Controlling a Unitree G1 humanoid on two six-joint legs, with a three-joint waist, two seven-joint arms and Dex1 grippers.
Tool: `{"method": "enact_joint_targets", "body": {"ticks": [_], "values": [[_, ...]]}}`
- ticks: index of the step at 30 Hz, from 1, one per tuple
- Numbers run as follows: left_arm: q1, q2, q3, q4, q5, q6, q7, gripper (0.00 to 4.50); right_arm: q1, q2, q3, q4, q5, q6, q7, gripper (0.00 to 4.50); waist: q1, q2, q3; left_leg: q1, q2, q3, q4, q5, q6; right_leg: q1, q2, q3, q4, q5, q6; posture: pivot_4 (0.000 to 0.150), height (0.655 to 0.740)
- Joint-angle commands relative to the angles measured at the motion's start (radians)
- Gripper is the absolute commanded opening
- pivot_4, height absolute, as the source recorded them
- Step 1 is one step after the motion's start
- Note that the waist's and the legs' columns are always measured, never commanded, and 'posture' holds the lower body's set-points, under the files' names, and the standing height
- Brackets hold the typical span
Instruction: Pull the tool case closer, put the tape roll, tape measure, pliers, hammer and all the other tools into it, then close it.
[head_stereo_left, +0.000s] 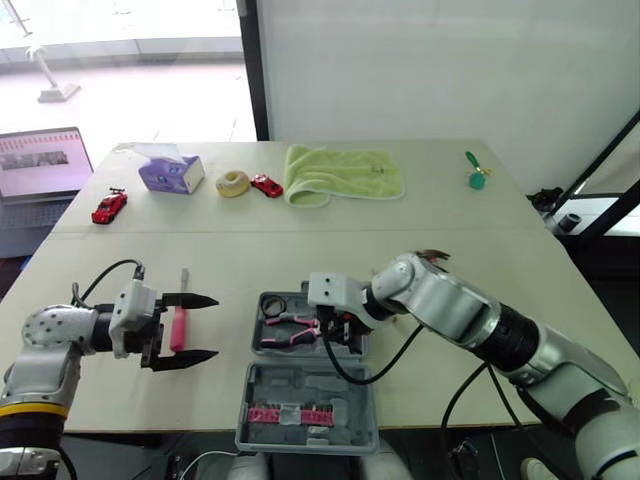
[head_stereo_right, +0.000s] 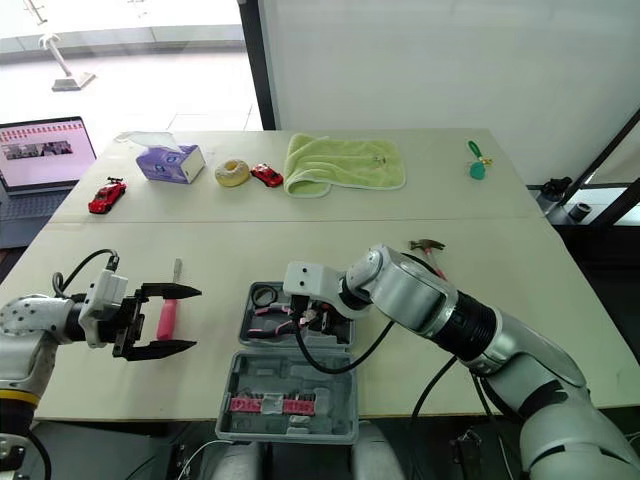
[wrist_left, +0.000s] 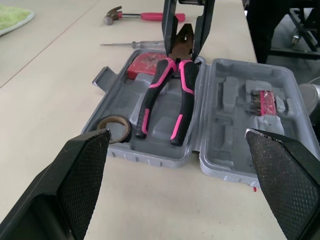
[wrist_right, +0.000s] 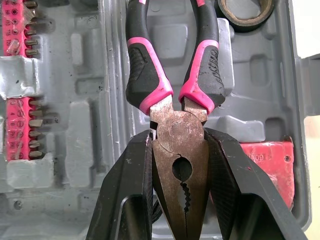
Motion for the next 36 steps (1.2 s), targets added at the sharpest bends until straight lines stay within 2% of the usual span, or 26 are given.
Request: {"method": "enact_joint_targets", "body": {"ticks": [1,15,25,26,27,31,32,36], "values": [[0.002,0.007,0.014,-0.035,-0.016,-0.01,0.013,4.5,-0.028,0.021,-0.001,0.002,-0.025,-0.038,0.011,0.99,0.0,0.0,0.0,0.0,0.0,0.0,0.0,0.0,0.0,0.0,0.0,0.0,0.0,0.0,0.0,0.15,0.74],[0.022,0.016,0.021,-0.051,-0.016,-0.01,0.044,4.5,-0.014,0.083,0.028,0.093,-0.093,-0.108,0.031,0.99,-0.001,0.0,0.0,0.0,0.0,0.0,0.0,0.0,0.0,0.0,0.0,0.0,0.0,0.0,0.0,0.15,0.74],[-0.002,0.009,0.007,-0.037,-0.006,-0.009,0.062,4.5,0.019,0.075,0.04,0.122,-0.148,-0.123,0.035,0.99,0.0,0.0,0.0,0.0,0.0,0.0,0.0,0.0,0.0,0.0,0.0,0.0,0.0,0.0,0.0,0.15,0.74],[-0.003,0.007,0.006,-0.034,-0.005,-0.005,0.067,4.5,0.025,0.082,0.03,0.125,-0.151,-0.127,0.026,2.02,0.0,0.0,0.0,0.0,0.0,0.0,0.0,0.0,0.0,0.0,0.0,0.0,0.0,0.0,0.0,0.15,0.74],[-0.005,0.005,0.005,-0.031,-0.005,-0.002,0.071,4.5,0.029,0.088,0.022,0.128,-0.153,-0.13,0.02,2.32,0.0,0.0,0.0,0.0,0.0,0.0,0.0,0.0,0.0,0.0,0.0,0.0,0.0,0.0,0.0,0.15,0.74],[-0.006,0.005,0.001,-0.029,-0.006,-0.001,0.072,4.5,0.038,0.114,-0.009,0.133,-0.151,-0.123,0.001,4.27,-0.001,0.0,0.0,0.0,0.0,0.0,0.0,0.0,0.0,0.0,0.0,0.0,0.0,0.0,0.0,0.15,0.74],[-0.012,0.003,0.001,-0.023,-0.003,-0.003,0.075,4.5,0.038,0.117,-0.015,0.133,-0.151,-0.124,0.0,4.4,-0.002,0.0,0.0,0.0,0.0,0.0,0.0,0.0,0.0,0.0,0.0,0.0,0.0,0.0,0.0,0.15,0.74],[-0.025,-0.001,-0.003,-0.009,0.004,-0.009,0.08,4.5,0.041,0.139,-0.064,0.118,-0.121,-0.113,0.002,4.4,0.0,0.0,0.0,0.0,0.0,0.0,0.0,0.0,0.0,0.0,0.0,0.0,0.0,0.0,0.0,0.15,0.74]]}}
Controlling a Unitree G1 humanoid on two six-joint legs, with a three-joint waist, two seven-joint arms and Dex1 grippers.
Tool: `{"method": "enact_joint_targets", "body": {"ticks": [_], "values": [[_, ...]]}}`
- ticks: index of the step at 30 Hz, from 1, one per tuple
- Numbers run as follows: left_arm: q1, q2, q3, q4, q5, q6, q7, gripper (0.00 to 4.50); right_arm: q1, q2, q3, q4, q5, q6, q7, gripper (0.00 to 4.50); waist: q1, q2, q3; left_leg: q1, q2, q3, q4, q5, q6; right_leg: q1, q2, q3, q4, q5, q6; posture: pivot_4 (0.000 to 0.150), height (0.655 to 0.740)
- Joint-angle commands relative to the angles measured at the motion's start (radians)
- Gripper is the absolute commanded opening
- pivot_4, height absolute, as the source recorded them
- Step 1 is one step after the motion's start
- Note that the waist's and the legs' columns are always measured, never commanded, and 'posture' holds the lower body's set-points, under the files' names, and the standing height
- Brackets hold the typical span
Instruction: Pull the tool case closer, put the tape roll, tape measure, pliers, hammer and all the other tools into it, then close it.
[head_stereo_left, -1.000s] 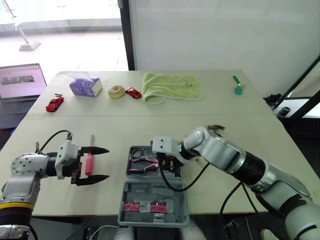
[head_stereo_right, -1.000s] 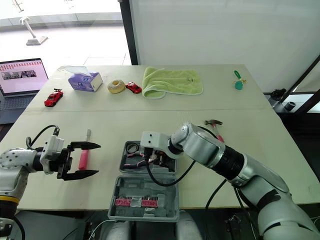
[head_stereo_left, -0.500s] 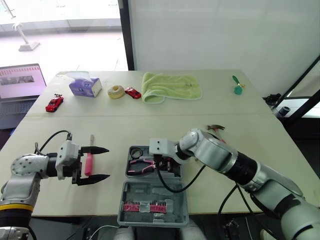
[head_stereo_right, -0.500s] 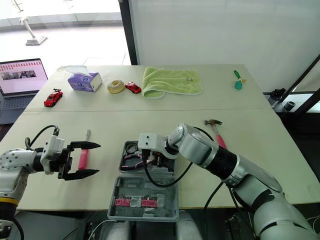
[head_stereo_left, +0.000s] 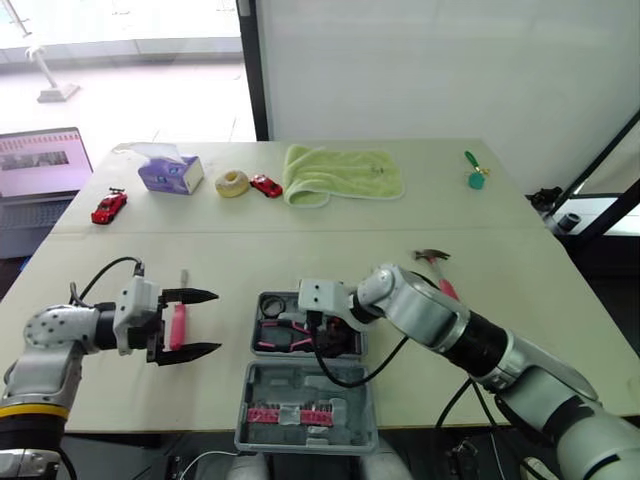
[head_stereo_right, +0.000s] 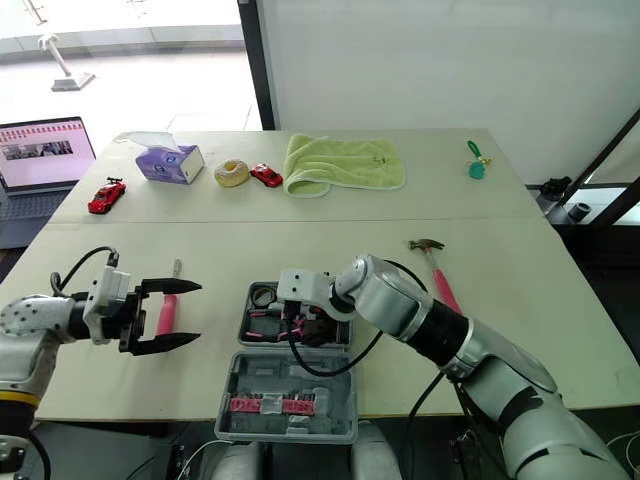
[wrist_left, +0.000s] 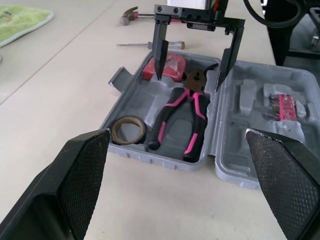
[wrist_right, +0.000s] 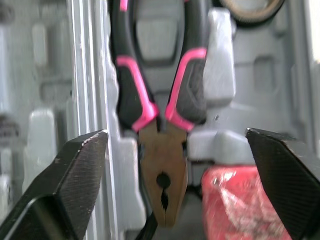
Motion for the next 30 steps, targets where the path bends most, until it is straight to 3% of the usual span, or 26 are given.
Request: {"method": "enact_joint_targets", "body": {"ticks": [1,4,6,8,13,14,30], "values": [[-0.015,0.003,0.001,0.002,0.001,-0.016,0.004,4.5,-0.005,0.022,-0.069,-0.036,0.023,0.004,0.002,4.4,0.0,0.0,0.0,0.0,0.0,0.0,0.0,0.0,0.0,0.0,0.0,0.0,0.0,0.0,0.0,0.15,0.74],[-0.019,0.002,0.001,0.009,0.003,-0.017,0.004,4.5,-0.006,0.061,-0.111,-0.031,0.038,0.012,-0.017,4.4,-0.001,0.0,0.0,0.0,0.0,0.0,0.0,0.0,0.0,0.0,0.0,0.0,0.0,0.0,0.0,0.15,0.74],[-0.023,0.001,0.001,0.013,0.005,-0.017,0.006,4.5,0.0,0.089,-0.127,-0.02,0.036,0.014,-0.038,3.84,-0.002,0.0,0.0,0.0,0.0,0.0,0.0,0.0,0.0,0.0,0.0,0.0,0.0,0.0,0.0,0.15,0.74],[-0.026,0.0,0.001,0.016,0.007,-0.018,0.007,4.5,0.01,0.103,-0.129,-0.006,0.028,0.007,-0.051,3.07,-0.001,0.0,0.0,0.0,0.0,0.0,0.0,0.0,0.0,0.0,0.0,0.0,0.0,0.0,0.0,0.15,0.74],[-0.028,-0.002,0.001,0.019,0.009,-0.018,0.009,4.5,0.032,0.116,-0.11,0.039,0.003,-0.03,-0.071,0.39,0.001,0.0,0.0,0.0,0.0,0.0,0.0,0.0,0.0,0.0,0.0,0.0,0.0,0.0,0.0,0.15,0.74],[-0.028,-0.002,0.001,0.018,0.009,-0.017,0.009,4.5,0.039,0.115,-0.104,0.048,-0.003,-0.037,-0.073,0.02,0.0,0.0,0.0,0.0,0.0,0.0,0.0,0.0,0.0,0.0,0.0,0.0,0.0,0.0,0.0,0.15,0.74],[-0.021,-0.001,0.003,0.016,0.01,-0.021,0.014,4.5,0.144,0.097,0.0,0.187,-0.087,-0.07,-0.048,0.02,0.0,0.0,-0.001,0.003,0.0,0.0,0.0,0.0,0.0,0.004,0.0,0.0,0.0,0.0,0.0,0.15,0.74]]}}
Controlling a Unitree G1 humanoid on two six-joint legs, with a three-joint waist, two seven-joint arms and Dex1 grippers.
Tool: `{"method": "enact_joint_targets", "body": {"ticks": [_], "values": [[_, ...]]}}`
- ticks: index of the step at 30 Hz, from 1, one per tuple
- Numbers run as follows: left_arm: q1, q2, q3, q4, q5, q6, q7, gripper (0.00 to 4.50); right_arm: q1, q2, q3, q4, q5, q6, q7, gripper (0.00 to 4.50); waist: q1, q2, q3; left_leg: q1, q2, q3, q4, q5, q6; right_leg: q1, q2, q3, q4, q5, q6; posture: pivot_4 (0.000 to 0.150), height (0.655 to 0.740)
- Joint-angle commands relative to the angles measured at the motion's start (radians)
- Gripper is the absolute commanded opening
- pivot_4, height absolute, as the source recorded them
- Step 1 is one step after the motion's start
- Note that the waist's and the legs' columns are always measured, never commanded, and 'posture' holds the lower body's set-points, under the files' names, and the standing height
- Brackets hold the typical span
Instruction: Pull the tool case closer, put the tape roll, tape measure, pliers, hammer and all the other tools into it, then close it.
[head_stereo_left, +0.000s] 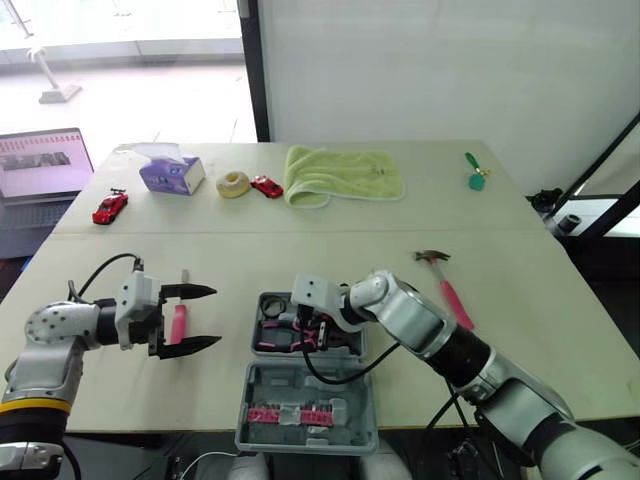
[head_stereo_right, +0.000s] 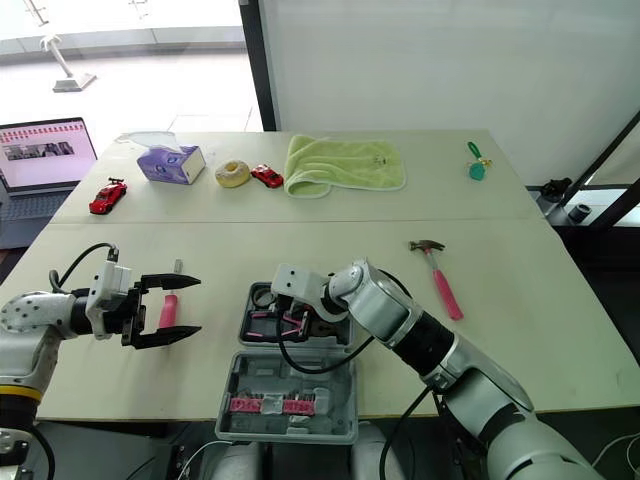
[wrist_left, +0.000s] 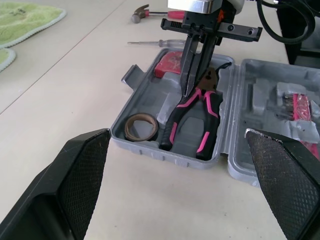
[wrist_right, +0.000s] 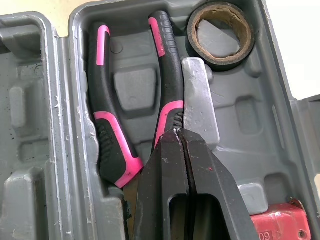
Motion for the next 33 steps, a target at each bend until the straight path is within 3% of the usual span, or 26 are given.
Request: {"method": "enact_joint_targets", "body": {"ticks": [1,5,11,17,22,28,31,33], "values": [[-0.004,0.0,0.003,-0.012,-0.007,-0.017,0.001,4.5,0.058,-0.015,0.098,0.097,-0.046,0.022,0.024,0.02,0.001,0.0,0.0,0.001,0.0,0.0,0.0,0.0,0.0,0.001,0.0,0.0,0.0,0.0,0.0,0.15,0.74],[-0.009,-0.001,0.0,-0.004,-0.003,-0.025,-0.002,4.5,0.079,-0.004,0.146,0.158,-0.08,0.011,0.048,0.02,0.002,-0.001,-0.008,0.015,0.0,0.001,-0.005,0.0,0.0,0.016,0.0,0.0,-0.005,-0.001,0.0,0.15,0.74],[-0.007,0.0,-0.005,-0.004,-0.001,-0.035,-0.006,4.5,0.091,0.019,0.173,0.195,-0.122,-0.01,0.077,0.02,0.002,-0.001,-0.026,0.02,0.0,0.001,-0.008,-0.001,0.001,0.019,0.0,0.0,-0.006,-0.001,0.0,0.15,0.74],[0.001,0.002,-0.016,-0.018,0.02,-0.033,0.015,4.5,0.093,0.064,0.073,0.184,-0.118,-0.075,0.049,0.02,0.001,-0.003,-0.031,0.031,0.0,0.002,-0.015,-0.001,0.001,0.026,0.0,0.001,-0.007,-0.004,-0.002,0.15,0.74],[0.027,0.015,-0.047,-0.064,0.061,0.019,0.073,4.5,0.104,0.077,-0.121,-0.023,-0.059,-0.1,0.014,0.02,-0.001,-0.001,-0.028,0.029,0.0,0.002,-0.016,-0.001,0.001,0.022,0.001,0.002,-0.005,-0.004,-0.002,0.15,0.74],[0.07,0.019,-0.083,-0.104,0.087,0.082,0.119,4.5,0.15,0.043,-0.324,-0.342,0.056,-0.041,-0.006,0.02,0.001,0.002,-0.022,0.012,0.0,0.001,-0.013,0.0,-0.001,0.006,0.0,0.002,-0.003,-0.003,-0.001,0.15,0.74],[0.079,0.005,-0.101,-0.099,0.098,0.07,0.128,3.68,0.227,-0.061,-0.413,-0.507,0.145,0.073,0.045,0.0,0.007,0.002,-0.022,0.012,0.0,0.001,-0.014,0.0,-0.001,0.006,0.0,0.001,-0.003,-0.003,-0.002,0.15,0.74],[0.086,0.0,-0.124,-0.101,0.111,0.069,0.132,2.74,0.292,-0.168,-0.463,-0.585,0.19,0.143,0.076,0.0,0.023,0.002,-0.021,0.012,0.0,0.001,-0.014,0.0,-0.001,0.008,-0.001,0.001,-0.005,-0.003,-0.002,0.15,0.74]]}}
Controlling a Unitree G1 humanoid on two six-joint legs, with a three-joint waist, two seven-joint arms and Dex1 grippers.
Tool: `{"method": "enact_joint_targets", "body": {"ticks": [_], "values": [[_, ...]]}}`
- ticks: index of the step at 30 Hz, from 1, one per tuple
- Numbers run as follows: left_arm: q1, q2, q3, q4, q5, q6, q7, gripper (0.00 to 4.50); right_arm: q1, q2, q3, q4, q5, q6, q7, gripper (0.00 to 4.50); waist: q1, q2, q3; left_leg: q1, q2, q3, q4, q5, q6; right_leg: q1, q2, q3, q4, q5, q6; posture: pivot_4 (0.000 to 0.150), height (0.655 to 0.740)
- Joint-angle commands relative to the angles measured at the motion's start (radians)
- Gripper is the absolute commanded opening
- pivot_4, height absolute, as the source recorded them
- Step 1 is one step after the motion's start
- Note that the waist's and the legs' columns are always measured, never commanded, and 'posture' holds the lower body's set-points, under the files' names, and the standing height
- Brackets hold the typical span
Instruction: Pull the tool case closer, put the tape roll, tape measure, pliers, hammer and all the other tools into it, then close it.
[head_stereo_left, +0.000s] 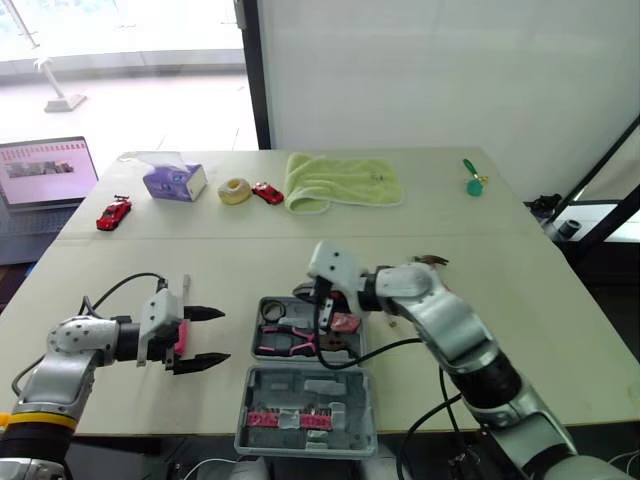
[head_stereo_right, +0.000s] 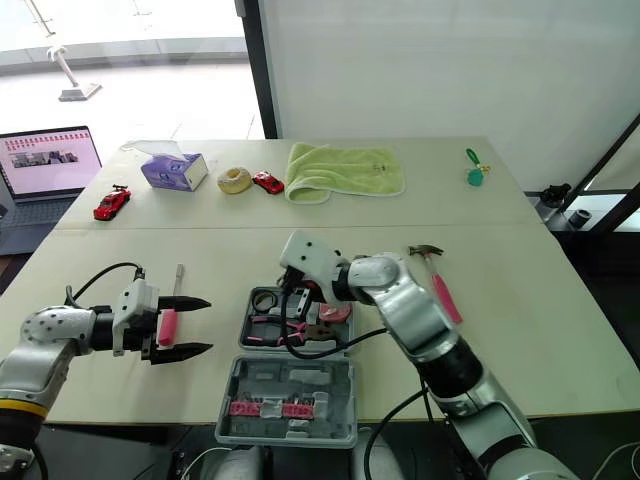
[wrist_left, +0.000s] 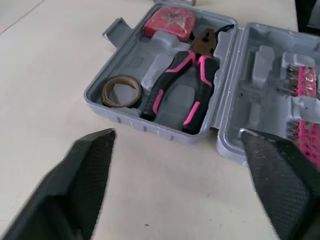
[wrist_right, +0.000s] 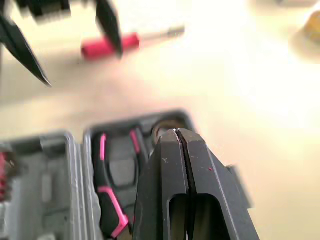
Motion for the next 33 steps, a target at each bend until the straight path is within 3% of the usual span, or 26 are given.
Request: {"method": "enact_joint_targets", "body": {"ticks": [1,5,12,17,26,33], "values": [[0.016,-0.002,-0.034,-0.023,0.029,-0.005,0.007,2.18,0.105,-0.16,-0.09,-0.13,0.085,0.102,0.058,0.0,0.01,-0.001,0.001,0.0,0.0,0.001,0.0,0.0,0.0,0.0,-0.001,0.0,-0.001,0.0,0.0,0.15,0.74],[0.022,-0.007,-0.096,-0.031,0.103,-0.003,0.049,0.06,0.185,-0.296,-0.109,-0.16,0.108,0.105,0.056,0.0,0.008,0.0,0.002,0.0,-0.001,0.002,0.0,0.0,0.0,0.0,-0.001,0.001,-0.002,-0.002,-0.003,0.15,0.74],[0.001,-0.039,-0.225,-0.136,0.238,0.153,0.182,0.06,0.197,-0.456,0.043,-0.186,0.048,0.129,0.013,0.0,0.009,0.0,0.003,0.0,0.0,0.002,0.0,0.0,0.0,-0.001,0.001,0.002,-0.002,0.0,0.0,0.15,0.74],[-0.039,-0.067,-0.25,-0.194,0.257,0.242,0.238,0.06,0.16,-0.501,0.188,-0.171,-0.034,0.112,-0.022,0.0,0.011,-0.001,0.004,0.0,0.0,0.002,0.0,0.0,0.0,-0.001,0.001,0.002,-0.002,-0.001,0.0,0.15,0.74],[-0.065,-0.063,-0.297,-0.315,0.31,0.296,0.275,0.06,0.092,-0.397,0.324,-0.116,-0.078,0.152,-0.092,0.0,0.011,-0.002,0.006,0.0,0.0,0.002,0.001,0.0,0.0,-0.001,0.0,0.002,-0.002,0.0,0.0,0.15,0.74],[-0.068,-0.069,-0.296,-0.307,0.316,0.304,0.28,0.06,0.051,-0.333,0.358,-0.074,-0.08,0.159,-0.103,0.0,0.01,-0.003,0.007,0.0,0.0,0.002,0.001,0.0,0.0,0.0,0.001,0.002,-0.002,0.0,0.0,0.15,0.74]]}}
